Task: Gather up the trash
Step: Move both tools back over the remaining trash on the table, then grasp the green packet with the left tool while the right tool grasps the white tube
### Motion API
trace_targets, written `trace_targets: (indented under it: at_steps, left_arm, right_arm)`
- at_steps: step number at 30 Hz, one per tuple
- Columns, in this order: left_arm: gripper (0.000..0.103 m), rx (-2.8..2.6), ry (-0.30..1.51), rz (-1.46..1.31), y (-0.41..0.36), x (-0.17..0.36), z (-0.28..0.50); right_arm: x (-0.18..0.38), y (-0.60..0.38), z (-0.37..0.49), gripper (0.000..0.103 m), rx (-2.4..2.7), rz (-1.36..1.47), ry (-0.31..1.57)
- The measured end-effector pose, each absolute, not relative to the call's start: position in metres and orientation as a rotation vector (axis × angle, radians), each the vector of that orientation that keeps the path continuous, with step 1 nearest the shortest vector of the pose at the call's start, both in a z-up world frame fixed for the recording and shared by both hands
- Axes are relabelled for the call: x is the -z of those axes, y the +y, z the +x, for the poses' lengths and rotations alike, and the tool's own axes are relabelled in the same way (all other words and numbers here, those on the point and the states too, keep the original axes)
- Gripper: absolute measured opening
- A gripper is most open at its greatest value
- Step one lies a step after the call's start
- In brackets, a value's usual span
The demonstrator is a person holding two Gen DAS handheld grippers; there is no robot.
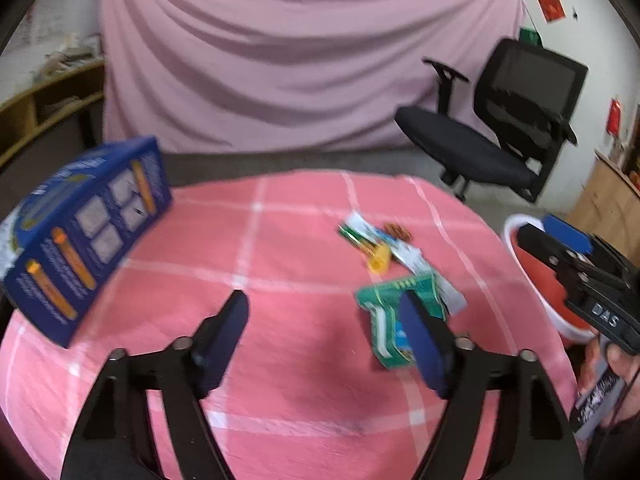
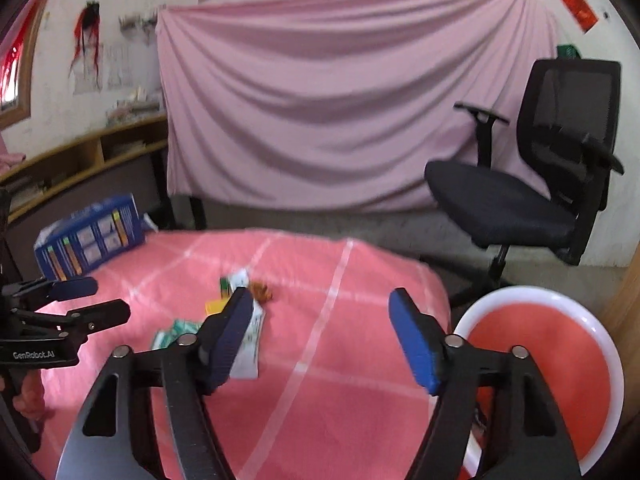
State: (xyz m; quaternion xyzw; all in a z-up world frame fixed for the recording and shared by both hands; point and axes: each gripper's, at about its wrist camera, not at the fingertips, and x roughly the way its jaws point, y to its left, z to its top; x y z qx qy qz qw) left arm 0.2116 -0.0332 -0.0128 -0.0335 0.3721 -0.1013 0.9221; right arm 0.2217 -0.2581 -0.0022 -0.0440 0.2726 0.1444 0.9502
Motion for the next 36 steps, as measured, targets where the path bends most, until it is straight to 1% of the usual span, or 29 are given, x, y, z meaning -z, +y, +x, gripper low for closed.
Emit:
trace_targets:
  at_steps: [1, 3, 6, 7, 10, 14, 15, 17, 19, 20, 26, 29, 36]
  left_arm:
    - [0.061, 0.229, 0.788, -0.066, -0.036, 0.015, 0.214]
    - [0.05, 0.265, 0.832, -0.062, -0.041, 0.02, 0.218]
    - [0.041, 0.319, 0.903, -0.073, -0.047, 0.028, 0.224]
    - [0.04, 0.338, 0.935, -0.085, -0.049, 0.032, 0.227]
    - [0.039, 0.348, 0.943, -0.092, -0.051, 0.03, 0.229]
    - [0.028, 0.362, 0.955, -0.084, -0.055, 0.028, 0.23]
    - [0.023, 0.364, 0.957, -0.081, -0.056, 0.027, 0.23]
    - [0.015, 0.363, 0.964, -0.078, -0.056, 0.028, 0.232]
    - [0.012, 0.358, 0.964, -0.08, -0.055, 0.028, 0.233]
    - [0.01, 0.356, 0.962, -0.08, -0.055, 0.028, 0.232]
    - [0.004, 0.346, 0.936, -0.056, -0.055, 0.025, 0.225]
    - [0.003, 0.325, 0.912, -0.054, -0.053, 0.022, 0.221]
    - [0.002, 0.254, 0.867, -0.08, -0.041, 0.018, 0.217]
  right_arm:
    - [0.004, -0.258, 0.222, 0.064, -0.295, -0.091, 0.564]
    - [0.006, -0.258, 0.224, 0.063, -0.299, -0.093, 0.582]
    - [0.009, -0.258, 0.226, 0.063, -0.307, -0.088, 0.604]
    - [0.009, -0.259, 0.227, 0.063, -0.312, -0.083, 0.612]
    - [0.01, -0.262, 0.232, 0.063, -0.324, -0.066, 0.636]
    - [0.014, -0.265, 0.238, 0.063, -0.331, -0.044, 0.671]
    - [0.015, -0.266, 0.239, 0.063, -0.333, -0.041, 0.68]
    - [0.016, -0.265, 0.241, 0.063, -0.335, -0.042, 0.692]
    - [0.018, -0.263, 0.242, 0.063, -0.34, -0.05, 0.703]
    - [0.019, -0.262, 0.242, 0.063, -0.343, -0.055, 0.708]
    - [0.025, -0.248, 0.245, 0.063, -0.377, -0.115, 0.755]
    - [0.029, -0.24, 0.245, 0.057, -0.403, -0.146, 0.777]
    - [0.04, -0.222, 0.246, 0.052, -0.47, -0.185, 0.849]
